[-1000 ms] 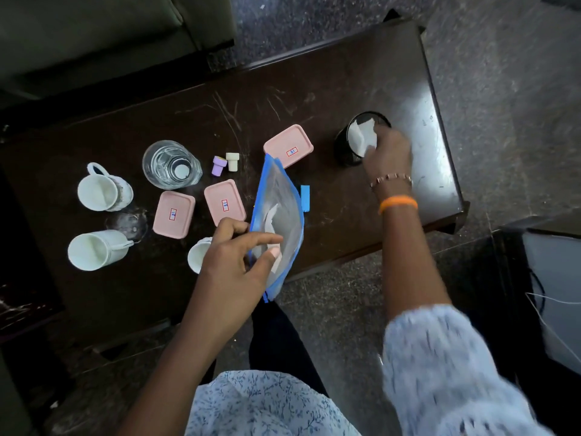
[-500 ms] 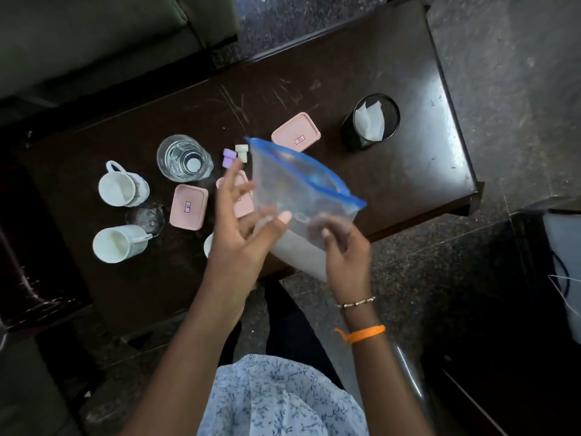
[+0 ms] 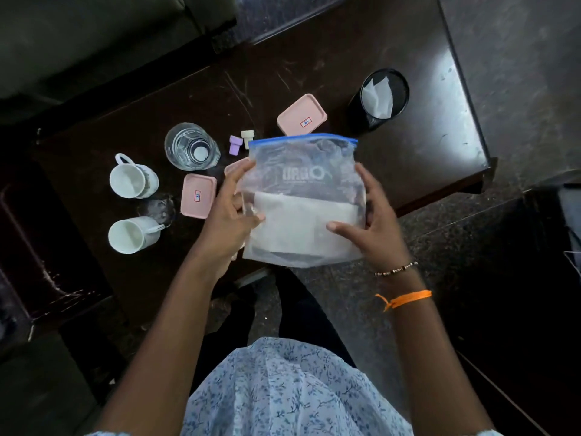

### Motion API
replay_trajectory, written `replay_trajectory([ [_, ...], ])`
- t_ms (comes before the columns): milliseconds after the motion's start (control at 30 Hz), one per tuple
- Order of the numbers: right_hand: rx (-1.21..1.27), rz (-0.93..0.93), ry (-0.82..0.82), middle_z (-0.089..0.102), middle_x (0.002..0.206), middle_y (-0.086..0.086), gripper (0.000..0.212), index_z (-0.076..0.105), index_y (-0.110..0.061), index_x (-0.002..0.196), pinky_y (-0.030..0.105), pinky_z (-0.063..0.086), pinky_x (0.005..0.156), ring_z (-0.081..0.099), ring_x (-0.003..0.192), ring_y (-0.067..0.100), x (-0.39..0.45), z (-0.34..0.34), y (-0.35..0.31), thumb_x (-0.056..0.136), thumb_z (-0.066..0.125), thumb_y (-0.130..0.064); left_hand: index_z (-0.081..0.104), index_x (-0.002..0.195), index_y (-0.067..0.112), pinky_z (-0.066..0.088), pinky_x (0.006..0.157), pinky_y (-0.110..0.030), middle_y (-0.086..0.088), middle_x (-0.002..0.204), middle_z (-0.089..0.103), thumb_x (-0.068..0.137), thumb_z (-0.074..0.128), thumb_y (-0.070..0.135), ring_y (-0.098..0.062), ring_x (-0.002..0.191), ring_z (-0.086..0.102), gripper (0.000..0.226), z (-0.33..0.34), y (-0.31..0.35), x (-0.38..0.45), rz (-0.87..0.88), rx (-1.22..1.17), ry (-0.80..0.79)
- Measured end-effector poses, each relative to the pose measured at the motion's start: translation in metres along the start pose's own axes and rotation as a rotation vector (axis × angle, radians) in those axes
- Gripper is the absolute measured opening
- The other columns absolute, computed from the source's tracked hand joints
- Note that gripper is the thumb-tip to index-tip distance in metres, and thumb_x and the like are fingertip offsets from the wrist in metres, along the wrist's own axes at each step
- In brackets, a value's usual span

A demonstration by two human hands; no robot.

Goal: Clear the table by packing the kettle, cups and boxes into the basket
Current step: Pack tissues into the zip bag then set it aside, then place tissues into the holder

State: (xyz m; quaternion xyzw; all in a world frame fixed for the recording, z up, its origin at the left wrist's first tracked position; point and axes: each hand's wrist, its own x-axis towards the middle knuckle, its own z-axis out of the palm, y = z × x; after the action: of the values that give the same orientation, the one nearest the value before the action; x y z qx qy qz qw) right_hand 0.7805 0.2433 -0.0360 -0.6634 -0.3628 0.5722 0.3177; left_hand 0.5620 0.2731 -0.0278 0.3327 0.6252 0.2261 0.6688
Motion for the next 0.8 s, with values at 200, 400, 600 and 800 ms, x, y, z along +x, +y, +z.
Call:
replay_trajectory([
  [200, -0.531, 0.059, 0.062, 0.057, 0.086, 0.009, 0.027, 0.073, -0.017, 0.086, 0.029, 0.043, 0.076, 0.057, 0.091, 0.029, 0.002, -0.004, 0.001, 0.062, 0.080, -0.006, 0.062, 0.119, 0.024, 0.042, 0.077, -0.012, 0.003, 0.111, 0.054, 0.075, 0.064, -0.013, -0.009, 0.094, 0.056, 0.058, 0.003, -0.004, 0.004, 0.028, 0.425, 0.049],
  [400, -0.032, 0.147, 0.057, 0.058, 0.079, 0.006, 0.012, 0.059, 0.002, 0.078, 0.023, 0.044, 0.064, 0.054, 0.072, 0.007, 0.012, -0.030, 0.006, 0.079, 0.068, -0.005, 0.065, 0.079, 0.018, 0.042, 0.078, -0.027, 0.004, 0.086, 0.059, 0.086, 0.065, 0.015, -0.014, 0.090, 0.054, 0.007, 0.011, -0.012, 0.009, -0.124, 0.298, 0.110],
  [600, -0.232, 0.276, 0.117, 0.064, 0.082, 0.013, 0.015, 0.058, 0.005, 0.095, 0.024, 0.046, 0.063, 0.056, 0.059, -0.001, 0.045, -0.067, 0.037, 0.082, 0.056, 0.011, 0.050, 0.122, 0.017, 0.047, 0.085, -0.032, 0.002, 0.114, 0.058, 0.094, 0.053, 0.016, -0.017, 0.107, 0.055, 0.028, 0.051, -0.019, 0.021, -0.333, 0.067, 0.047],
  [800, -0.610, 0.323, 0.303, 0.062, 0.118, 0.025, 0.033, 0.058, 0.003, 0.116, 0.037, 0.043, 0.093, 0.058, 0.110, 0.035, 0.109, -0.102, 0.054, 0.083, 0.054, 0.003, 0.058, 0.110, 0.023, 0.045, 0.082, -0.025, 0.000, 0.110, 0.061, 0.094, 0.052, 0.023, -0.015, 0.096, 0.062, 0.017, 0.071, -0.021, 0.024, -0.275, 0.274, -0.077],
])
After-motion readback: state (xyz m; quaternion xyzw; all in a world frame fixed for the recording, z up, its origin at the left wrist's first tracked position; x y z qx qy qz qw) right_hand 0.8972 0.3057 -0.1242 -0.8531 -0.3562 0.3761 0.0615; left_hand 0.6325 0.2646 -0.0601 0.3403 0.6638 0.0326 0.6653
